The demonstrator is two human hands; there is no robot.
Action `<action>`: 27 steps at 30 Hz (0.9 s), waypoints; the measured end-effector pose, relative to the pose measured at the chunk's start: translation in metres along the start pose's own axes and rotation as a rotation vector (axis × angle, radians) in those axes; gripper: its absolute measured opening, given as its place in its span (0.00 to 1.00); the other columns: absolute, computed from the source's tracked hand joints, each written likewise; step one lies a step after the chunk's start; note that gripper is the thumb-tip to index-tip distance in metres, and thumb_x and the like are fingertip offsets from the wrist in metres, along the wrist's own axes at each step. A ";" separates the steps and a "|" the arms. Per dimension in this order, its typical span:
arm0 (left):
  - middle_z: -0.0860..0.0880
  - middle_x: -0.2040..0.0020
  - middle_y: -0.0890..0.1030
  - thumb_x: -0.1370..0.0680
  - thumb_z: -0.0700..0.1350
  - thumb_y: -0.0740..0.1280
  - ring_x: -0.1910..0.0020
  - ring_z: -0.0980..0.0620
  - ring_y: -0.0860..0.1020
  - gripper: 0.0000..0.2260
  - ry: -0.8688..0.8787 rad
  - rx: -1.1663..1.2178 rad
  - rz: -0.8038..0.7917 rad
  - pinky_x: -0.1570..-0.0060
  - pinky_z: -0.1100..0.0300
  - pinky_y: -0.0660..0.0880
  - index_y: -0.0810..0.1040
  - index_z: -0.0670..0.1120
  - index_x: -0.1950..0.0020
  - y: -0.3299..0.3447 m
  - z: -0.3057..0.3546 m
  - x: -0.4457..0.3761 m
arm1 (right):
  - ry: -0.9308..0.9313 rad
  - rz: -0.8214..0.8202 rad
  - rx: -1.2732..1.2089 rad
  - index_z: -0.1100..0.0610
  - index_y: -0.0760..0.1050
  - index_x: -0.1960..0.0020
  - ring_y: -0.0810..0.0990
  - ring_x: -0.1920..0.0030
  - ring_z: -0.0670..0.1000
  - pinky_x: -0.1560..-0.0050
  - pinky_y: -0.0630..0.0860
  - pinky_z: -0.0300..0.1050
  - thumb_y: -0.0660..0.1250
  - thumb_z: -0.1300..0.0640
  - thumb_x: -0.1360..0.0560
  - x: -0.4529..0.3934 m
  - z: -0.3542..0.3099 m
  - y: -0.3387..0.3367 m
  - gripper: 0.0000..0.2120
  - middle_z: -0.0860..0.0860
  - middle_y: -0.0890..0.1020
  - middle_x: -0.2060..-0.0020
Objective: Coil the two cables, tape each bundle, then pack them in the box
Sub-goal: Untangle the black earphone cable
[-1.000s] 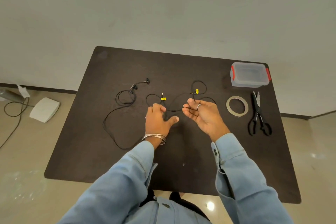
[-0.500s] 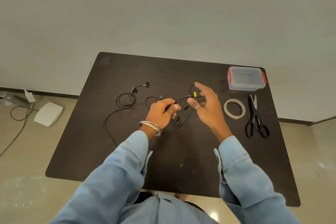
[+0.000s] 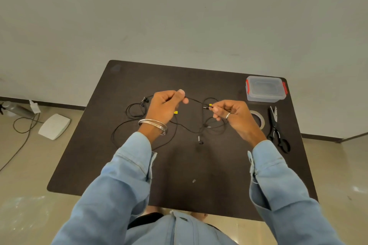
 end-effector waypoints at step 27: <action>0.56 0.80 0.65 0.22 0.53 0.63 0.82 0.59 0.62 0.17 -0.027 -0.116 0.057 0.79 0.71 0.60 0.83 0.44 0.63 -0.001 0.023 -0.004 | 0.340 0.093 0.438 0.61 0.80 0.52 0.79 0.59 0.51 0.51 0.78 0.43 0.58 0.71 0.22 0.018 0.071 -0.032 0.12 0.56 0.82 0.60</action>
Point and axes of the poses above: each hand's wrist, its own x-axis away from the middle knuckle, its own y-axis out of the palm, z = x × y, the point moved 2 cm from there along -x, towards the middle knuckle
